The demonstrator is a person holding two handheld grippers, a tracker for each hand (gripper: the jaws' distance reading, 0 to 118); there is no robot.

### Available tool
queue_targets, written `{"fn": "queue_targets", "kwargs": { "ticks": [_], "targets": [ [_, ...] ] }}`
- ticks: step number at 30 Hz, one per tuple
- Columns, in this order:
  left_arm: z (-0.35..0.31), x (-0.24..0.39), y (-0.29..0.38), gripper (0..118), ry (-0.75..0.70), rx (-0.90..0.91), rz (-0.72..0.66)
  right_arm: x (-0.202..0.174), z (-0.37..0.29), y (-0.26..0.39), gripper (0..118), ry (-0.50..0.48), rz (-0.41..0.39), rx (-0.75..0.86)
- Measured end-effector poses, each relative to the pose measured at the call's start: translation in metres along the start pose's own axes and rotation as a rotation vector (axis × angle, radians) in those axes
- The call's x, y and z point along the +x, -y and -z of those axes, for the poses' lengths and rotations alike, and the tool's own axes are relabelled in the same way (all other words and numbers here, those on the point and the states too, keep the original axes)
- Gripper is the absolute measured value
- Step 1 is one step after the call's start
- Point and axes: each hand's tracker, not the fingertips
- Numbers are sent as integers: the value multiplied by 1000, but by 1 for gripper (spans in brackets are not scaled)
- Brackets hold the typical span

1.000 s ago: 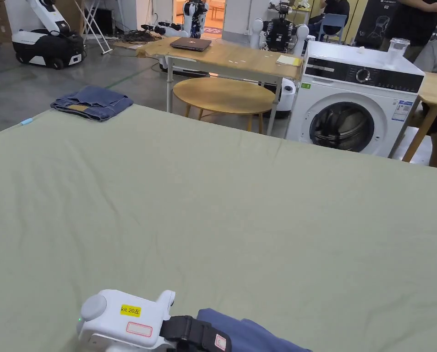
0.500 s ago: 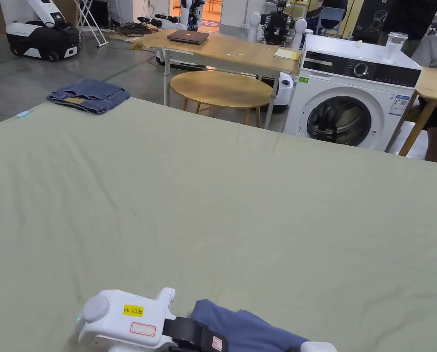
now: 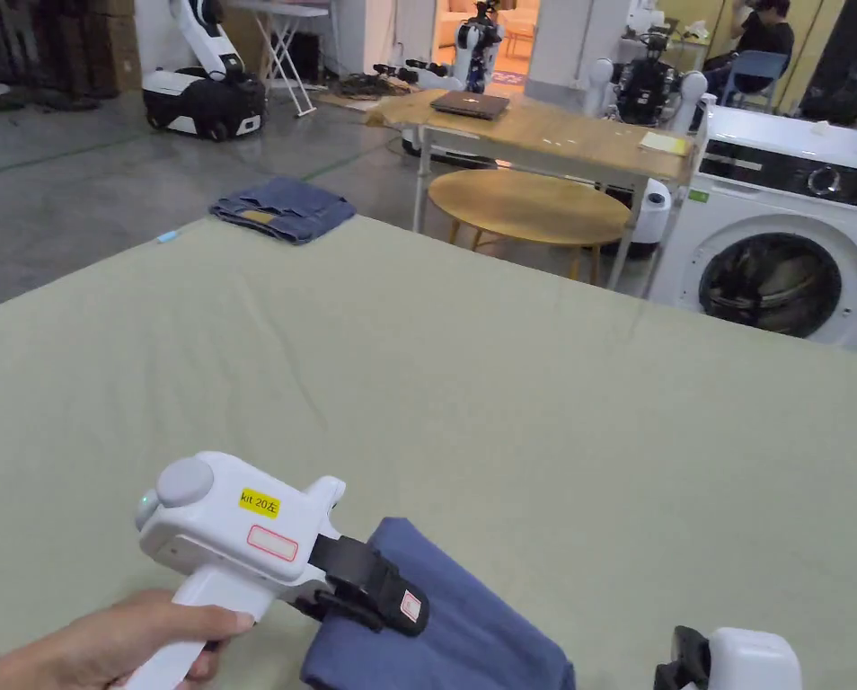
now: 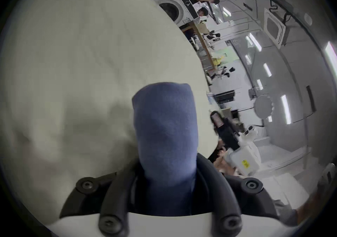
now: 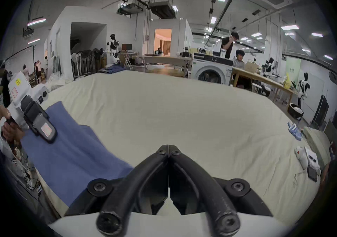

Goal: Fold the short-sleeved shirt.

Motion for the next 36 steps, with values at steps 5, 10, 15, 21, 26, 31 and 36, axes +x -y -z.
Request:
{"fn": "queue_targets", "kwargs": {
  "ticks": [5,10,15,21,26,31,36],
  "targets": [
    [-100,-29,-27,19,-157,31,-43,-1,7,-19,0,-2,-10,31],
    [-203,-58,-48,19,-308,131,-138,1,15,-23,0,3,-1,30],
    [-274,-84,-65,19,-472,168,-206,1,21,-18,0,16,9,8],
    [-293,-116,-64,19,-575,136,-304,4,26,-11,0,33,19,-24],
    [-280,-138,-66,19,-686,88,-303,5,28,-8,0,41,16,-38],
    [-281,-145,-63,24,-675,103,-352,8,28,-8,0,40,12,-44],
    [-308,-123,-64,53,-779,139,-287,11,26,-9,0,40,11,-40]
  ]
}}
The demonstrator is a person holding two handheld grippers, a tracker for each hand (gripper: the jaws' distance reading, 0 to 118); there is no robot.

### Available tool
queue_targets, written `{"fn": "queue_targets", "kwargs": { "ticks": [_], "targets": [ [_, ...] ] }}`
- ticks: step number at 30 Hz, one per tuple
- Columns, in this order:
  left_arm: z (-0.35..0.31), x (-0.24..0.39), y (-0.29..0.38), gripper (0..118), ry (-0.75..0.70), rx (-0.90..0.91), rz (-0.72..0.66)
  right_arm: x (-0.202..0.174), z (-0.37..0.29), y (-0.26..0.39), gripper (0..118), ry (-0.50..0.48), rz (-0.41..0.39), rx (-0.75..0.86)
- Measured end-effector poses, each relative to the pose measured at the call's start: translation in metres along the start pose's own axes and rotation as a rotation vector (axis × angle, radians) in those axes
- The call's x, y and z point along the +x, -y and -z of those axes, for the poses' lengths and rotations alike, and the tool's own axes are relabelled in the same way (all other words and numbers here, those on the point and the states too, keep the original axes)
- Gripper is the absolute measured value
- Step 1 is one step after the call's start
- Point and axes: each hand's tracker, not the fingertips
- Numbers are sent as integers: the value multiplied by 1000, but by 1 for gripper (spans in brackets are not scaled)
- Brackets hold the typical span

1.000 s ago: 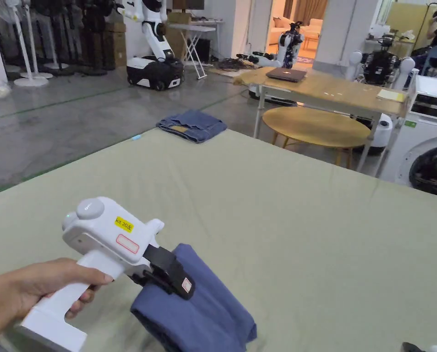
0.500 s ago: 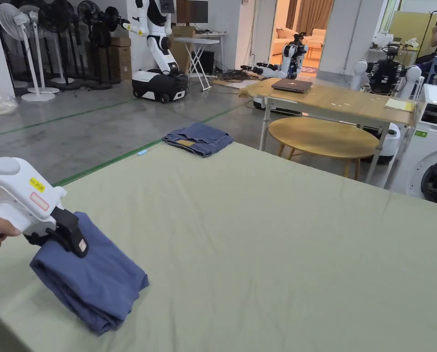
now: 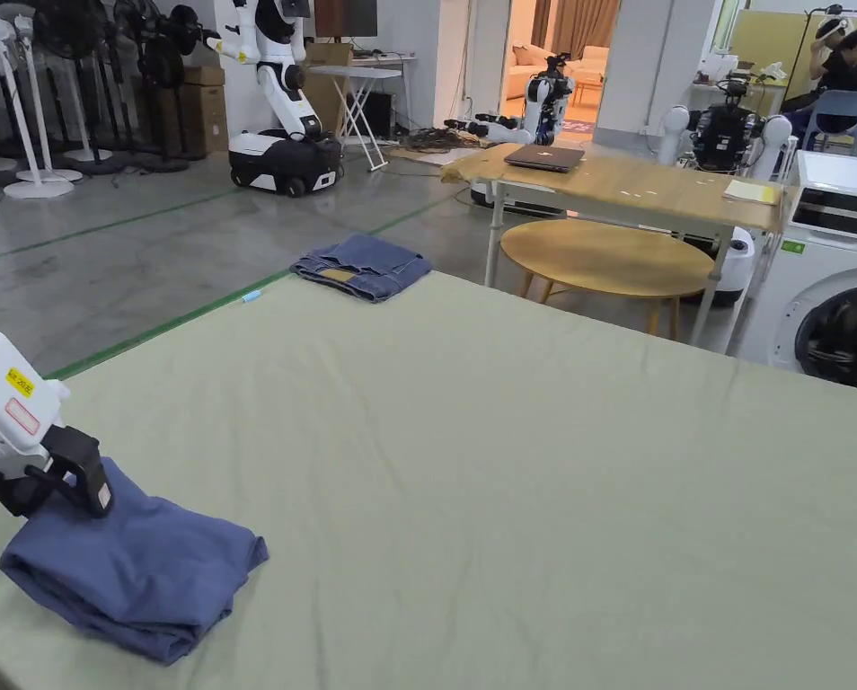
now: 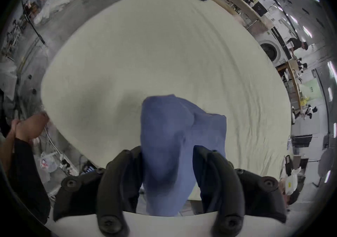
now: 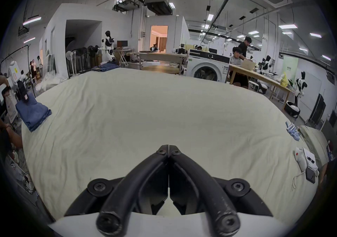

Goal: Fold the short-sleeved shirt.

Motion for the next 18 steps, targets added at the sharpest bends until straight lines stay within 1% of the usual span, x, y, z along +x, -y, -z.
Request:
{"fn": "queue_targets", "kwargs": {
  "ticks": [2,5,9,10,14,15,16,18],
  "targets": [
    [-16,3,3,55,-39,45,7,2,-1,0,0,-1,6,2],
    [-26,18,11,55,-39,107,43,4,-2,0,0,-1,13,8],
    [-10,56,29,55,-2,170,151,7,-4,0,0,2,33,12],
    [-3,67,37,55,15,184,177,9,-4,0,0,3,40,13],
    [35,134,77,55,161,248,264,17,-7,-3,0,16,66,29],
    [43,153,90,55,189,277,293,20,-8,-4,0,15,76,35],
    [51,171,100,55,212,326,292,22,-8,-5,0,21,82,38],
    [63,213,126,55,267,384,371,28,-10,-8,0,32,94,49]
  ]
}}
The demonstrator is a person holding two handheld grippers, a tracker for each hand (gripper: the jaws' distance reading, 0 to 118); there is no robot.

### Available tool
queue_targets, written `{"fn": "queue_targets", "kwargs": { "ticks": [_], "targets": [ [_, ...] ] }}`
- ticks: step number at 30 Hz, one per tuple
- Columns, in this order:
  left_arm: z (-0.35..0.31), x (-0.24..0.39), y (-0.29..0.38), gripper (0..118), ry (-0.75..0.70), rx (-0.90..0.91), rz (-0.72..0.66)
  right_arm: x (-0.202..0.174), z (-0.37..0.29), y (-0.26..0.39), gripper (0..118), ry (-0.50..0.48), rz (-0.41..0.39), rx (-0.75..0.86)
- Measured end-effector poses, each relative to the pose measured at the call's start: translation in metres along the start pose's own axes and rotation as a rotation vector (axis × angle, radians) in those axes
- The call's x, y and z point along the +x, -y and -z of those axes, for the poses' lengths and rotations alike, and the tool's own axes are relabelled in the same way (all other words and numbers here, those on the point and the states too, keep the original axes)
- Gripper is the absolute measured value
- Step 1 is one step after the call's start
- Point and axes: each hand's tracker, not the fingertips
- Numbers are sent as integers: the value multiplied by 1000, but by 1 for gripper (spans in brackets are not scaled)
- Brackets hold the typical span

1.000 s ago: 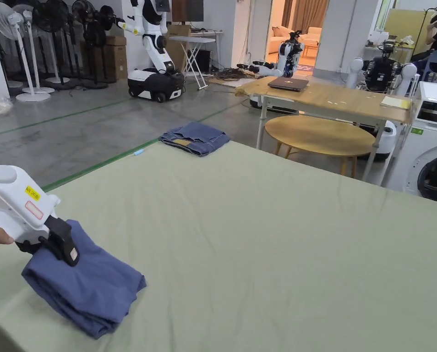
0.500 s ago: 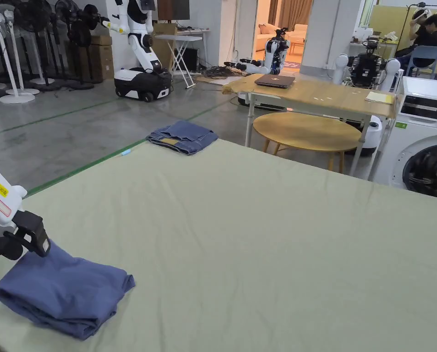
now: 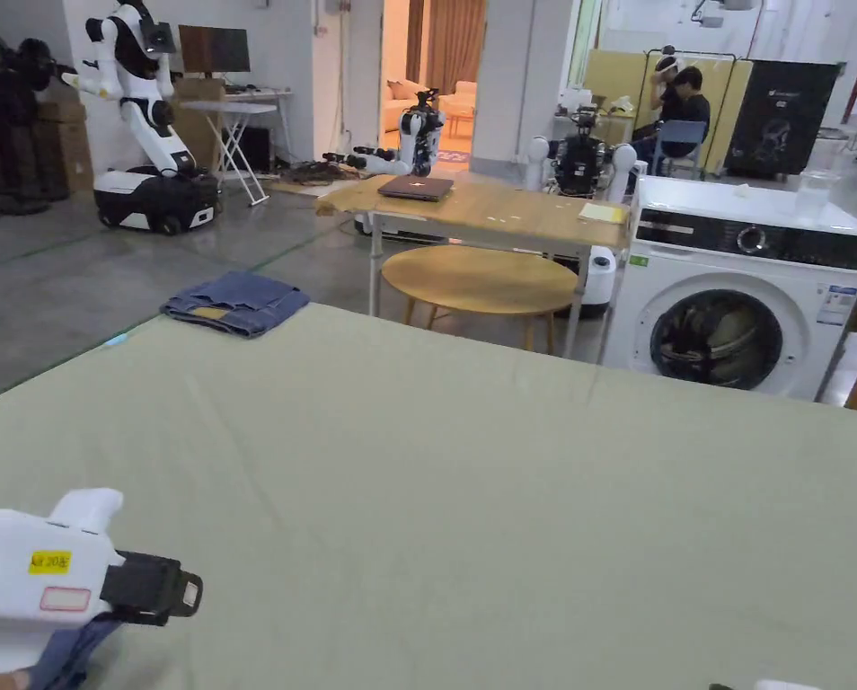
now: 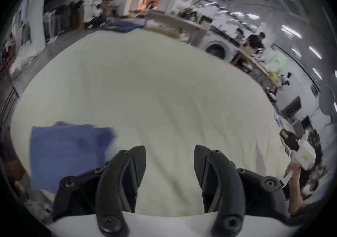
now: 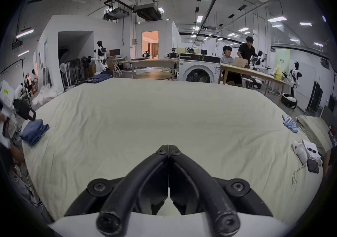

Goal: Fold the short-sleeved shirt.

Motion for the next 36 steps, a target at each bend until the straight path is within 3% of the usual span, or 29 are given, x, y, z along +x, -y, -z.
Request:
{"fn": "queue_targets", "kwargs": {
  "ticks": [4,10,14,16,19,21,22,36],
  "targets": [
    [30,68,19,55,31,167,80,11,-3,-8,0,16,22,18],
    [49,165,34,54,-60,441,236,26,-10,-19,0,50,40,59],
    [53,206,40,54,-72,531,289,35,-17,-26,0,68,59,105],
    [56,222,41,49,-73,535,296,38,-19,-27,0,74,63,123],
    [59,232,44,33,-82,549,314,39,-21,-29,0,88,68,150],
    [63,239,45,8,-90,565,315,39,-21,-30,0,89,63,171],
    [64,240,46,5,-99,569,312,38,-21,-30,0,91,62,178],
    [60,233,58,0,-193,720,234,23,-25,-24,0,78,85,274]
  ]
}}
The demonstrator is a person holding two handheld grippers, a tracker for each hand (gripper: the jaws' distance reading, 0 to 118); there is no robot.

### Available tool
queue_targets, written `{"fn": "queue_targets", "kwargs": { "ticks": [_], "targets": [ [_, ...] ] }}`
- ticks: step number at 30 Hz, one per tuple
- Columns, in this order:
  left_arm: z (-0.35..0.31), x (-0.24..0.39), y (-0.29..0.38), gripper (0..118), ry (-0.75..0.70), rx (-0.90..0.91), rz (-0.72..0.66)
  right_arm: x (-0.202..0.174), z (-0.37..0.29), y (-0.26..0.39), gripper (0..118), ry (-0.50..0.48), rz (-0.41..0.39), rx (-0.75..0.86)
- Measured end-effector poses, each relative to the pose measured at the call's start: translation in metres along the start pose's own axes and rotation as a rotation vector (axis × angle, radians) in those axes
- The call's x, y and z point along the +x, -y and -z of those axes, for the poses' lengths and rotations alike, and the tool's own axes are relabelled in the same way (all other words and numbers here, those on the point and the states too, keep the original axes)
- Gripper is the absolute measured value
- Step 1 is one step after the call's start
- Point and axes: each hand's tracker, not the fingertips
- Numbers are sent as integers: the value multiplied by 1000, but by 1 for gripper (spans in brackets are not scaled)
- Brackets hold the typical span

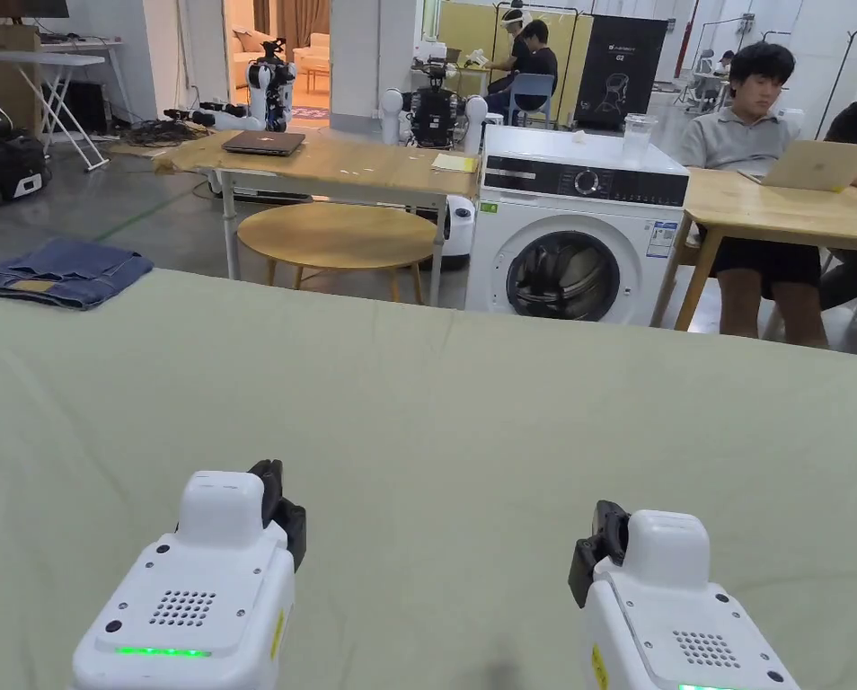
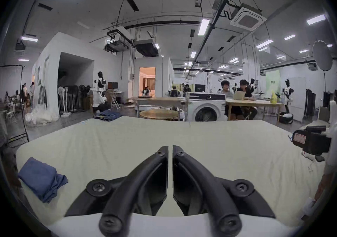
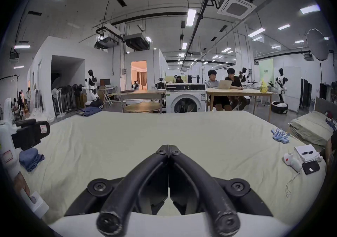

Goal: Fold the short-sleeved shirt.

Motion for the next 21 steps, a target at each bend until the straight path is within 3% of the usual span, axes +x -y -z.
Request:
{"fn": "queue_targets", "kwargs": {
  "ticks": [11,13,15,20,21],
  "targets": [
    [-2,1,1,0,7,0,32,4,-1,0,0,37,-19,51],
    [-3,4,0,7,-12,8,53,4,-1,1,1,41,-18,55],
    [-3,6,-2,31,-24,13,72,4,-1,2,28,42,-26,55],
    [-4,2,-5,53,-12,19,59,5,-2,2,75,48,-27,63],
    [-4,2,-6,57,-20,22,51,5,-2,2,80,60,-29,73]
  ]
}}
